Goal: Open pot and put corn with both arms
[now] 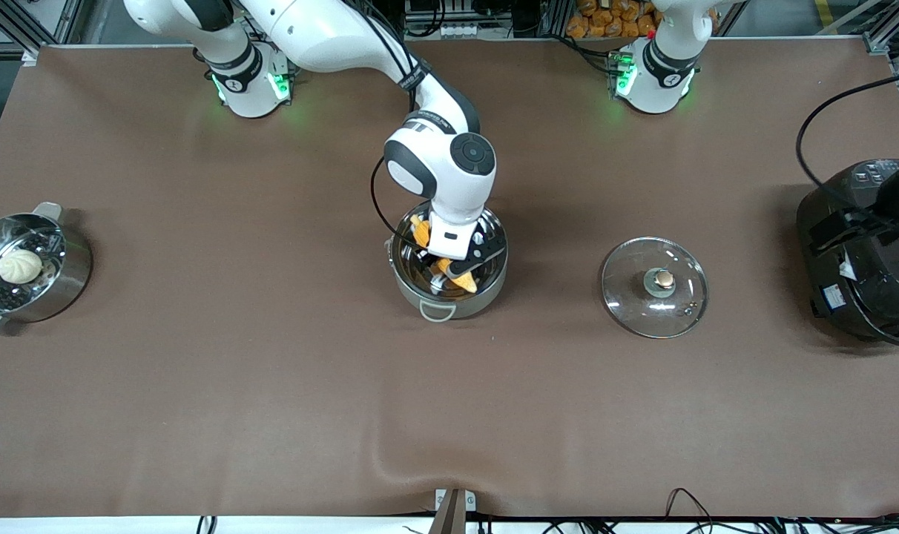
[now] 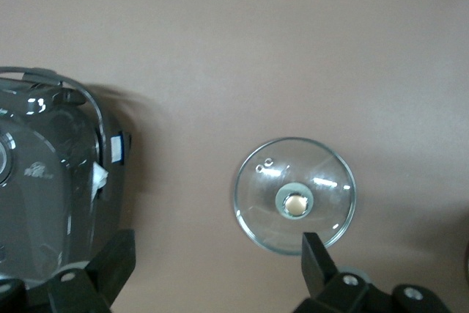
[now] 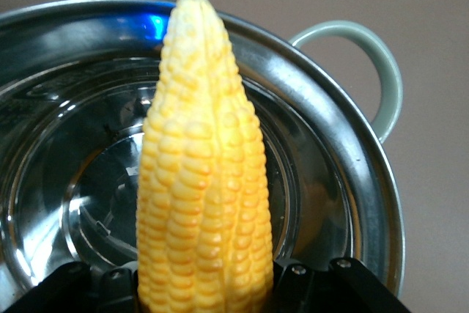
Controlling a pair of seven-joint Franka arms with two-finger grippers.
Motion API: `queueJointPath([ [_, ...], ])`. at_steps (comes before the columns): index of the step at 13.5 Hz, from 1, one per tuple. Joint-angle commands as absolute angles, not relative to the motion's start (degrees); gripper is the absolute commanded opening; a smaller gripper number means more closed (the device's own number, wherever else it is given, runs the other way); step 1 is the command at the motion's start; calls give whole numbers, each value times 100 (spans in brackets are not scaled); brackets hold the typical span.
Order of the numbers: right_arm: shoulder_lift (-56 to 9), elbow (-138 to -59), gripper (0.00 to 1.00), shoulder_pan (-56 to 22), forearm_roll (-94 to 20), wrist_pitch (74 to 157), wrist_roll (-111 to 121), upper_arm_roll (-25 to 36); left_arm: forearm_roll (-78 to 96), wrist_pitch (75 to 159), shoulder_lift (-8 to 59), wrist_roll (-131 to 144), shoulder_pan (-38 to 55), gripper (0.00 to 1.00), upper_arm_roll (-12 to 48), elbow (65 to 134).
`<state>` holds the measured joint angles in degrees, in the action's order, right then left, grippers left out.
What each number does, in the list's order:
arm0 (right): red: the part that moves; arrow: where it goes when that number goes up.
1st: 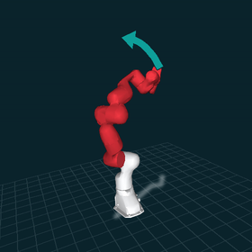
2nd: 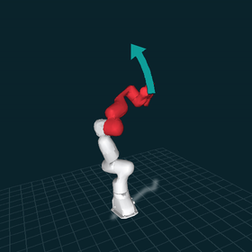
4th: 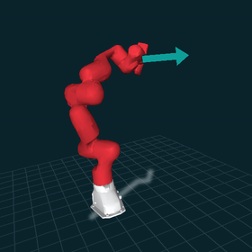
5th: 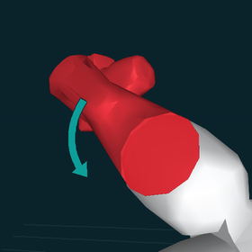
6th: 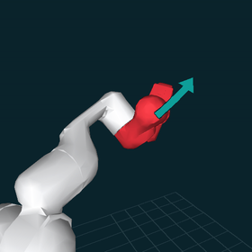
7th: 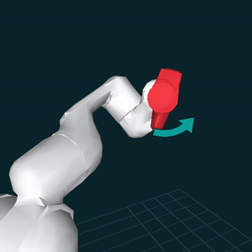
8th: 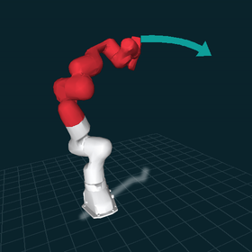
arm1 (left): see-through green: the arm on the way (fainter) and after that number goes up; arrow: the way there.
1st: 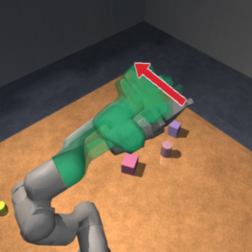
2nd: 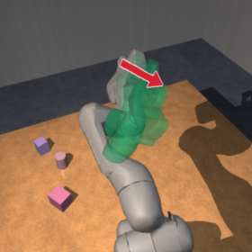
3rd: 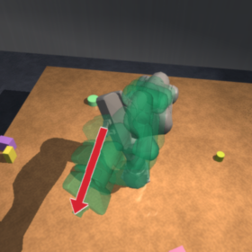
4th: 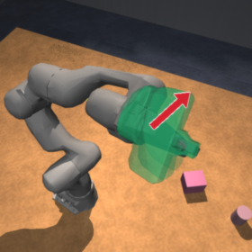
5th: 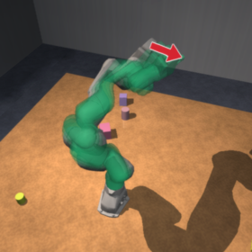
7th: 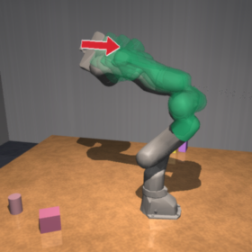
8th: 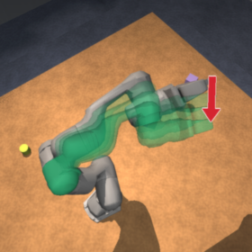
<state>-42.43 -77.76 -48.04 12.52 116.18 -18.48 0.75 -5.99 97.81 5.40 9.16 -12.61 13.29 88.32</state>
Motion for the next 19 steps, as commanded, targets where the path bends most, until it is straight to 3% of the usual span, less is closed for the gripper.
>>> queueJointPath([
  [1,-4210,-7770,27,-4878,1380,11558,-1907,132,-448,9677,290,756,-1362,100,1362,9009],
  [2,-4210,-7770,45,-4878,1380,11549,-1907,132,-440,9668,229,765,-1293,100,1336,9026],
  [3,-4210,-7770,95,-4878,1380,11558,-1907,132,-448,9677,98,826,-1118,100,1275,9174],
  [4,-4210,-7770,100,-4878,1380,11558,-1916,132,-457,9668,-147,852,-873,100,1057,9419],
  [5,-4210,-7770,100,-4878,1380,11558,-1916,132,-457,9738,-315,844,-670,100,785,9665],
  [8,-4210,-7761,100,-4878,1371,11558,-1934,123,-457,9703,-361,879,-484,100,712,9721],
  [14,-4061,-7726,100,-4834,1275,11514,-2513,123,-405,9686,-141,756,-554,100,729,9326],
  [19,-3289,-7760,100,-3993,871,10644,-2322,123,-360,9581,-44,756,-554,100,721,9316],
])
